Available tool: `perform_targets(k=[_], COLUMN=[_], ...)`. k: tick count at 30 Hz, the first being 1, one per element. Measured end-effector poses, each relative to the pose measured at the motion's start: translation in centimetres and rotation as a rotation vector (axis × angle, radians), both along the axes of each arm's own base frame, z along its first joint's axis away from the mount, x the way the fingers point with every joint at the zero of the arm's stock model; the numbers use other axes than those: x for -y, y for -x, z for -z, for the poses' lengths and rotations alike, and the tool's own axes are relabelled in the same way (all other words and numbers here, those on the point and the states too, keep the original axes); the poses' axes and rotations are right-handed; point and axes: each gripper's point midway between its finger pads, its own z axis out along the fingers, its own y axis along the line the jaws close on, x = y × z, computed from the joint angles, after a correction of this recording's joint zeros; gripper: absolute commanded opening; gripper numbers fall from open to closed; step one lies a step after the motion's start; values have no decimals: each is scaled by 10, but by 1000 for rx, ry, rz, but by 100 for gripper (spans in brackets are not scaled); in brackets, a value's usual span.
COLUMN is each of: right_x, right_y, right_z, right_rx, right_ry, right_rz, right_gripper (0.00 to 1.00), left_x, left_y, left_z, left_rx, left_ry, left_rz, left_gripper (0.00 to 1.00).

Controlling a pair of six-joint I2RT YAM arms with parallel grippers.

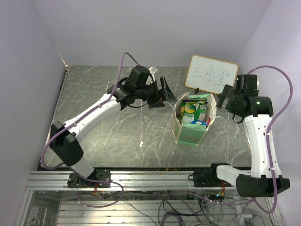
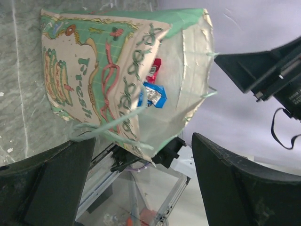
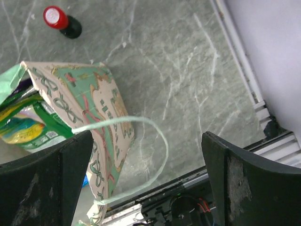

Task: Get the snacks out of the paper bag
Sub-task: Adjust the paper bag at the center of the board, then pick up the snack from the paper bag.

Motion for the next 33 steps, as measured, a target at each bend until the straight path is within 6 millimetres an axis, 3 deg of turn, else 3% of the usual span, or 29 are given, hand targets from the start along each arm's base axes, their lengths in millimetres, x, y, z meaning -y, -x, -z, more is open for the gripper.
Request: perform_targets(k=[2,6,11,13,17,20,23,30,31,33], right_x=[-1,-12,-34,-42,-51,-57,-62,-96,-103,-112], right_y=[0,1,6,10,9,3,-2,-9,-10,-11], right_z=[7,8,-14,-25,-33,-32,-31,-46,-49,-52], right_rx=[-9,6,132,185,223,222,217,264,269,273], right_ry=[-26,-73,-157,-182,-220,-244,-267,-382,-409,-453], right_rz=[-12,-65,-165,-199,-238,-256,-280,-453,-485,-525], right_gripper=[93,74,58,44,27,1,0,0,0,0], left_x=[5,15,21,23,25,26,26,8,3,-6], left_y=[-4,-4,-3,-3,-5,-5,-5,8,11,16], left_z=[9,28,40,42,38,33,32,17,15,14], left_rx=[-19,-54,-86,-93,-92,-84,-82,-61,-55,-49], left_ry=[-15,-43,-52,-51,-41,-32,-33,-39,-45,-60], left_rz=[1,16,30,33,35,35,33,19,12,-6], left_gripper=[96,81,64,55,36,19,9,9,12,29])
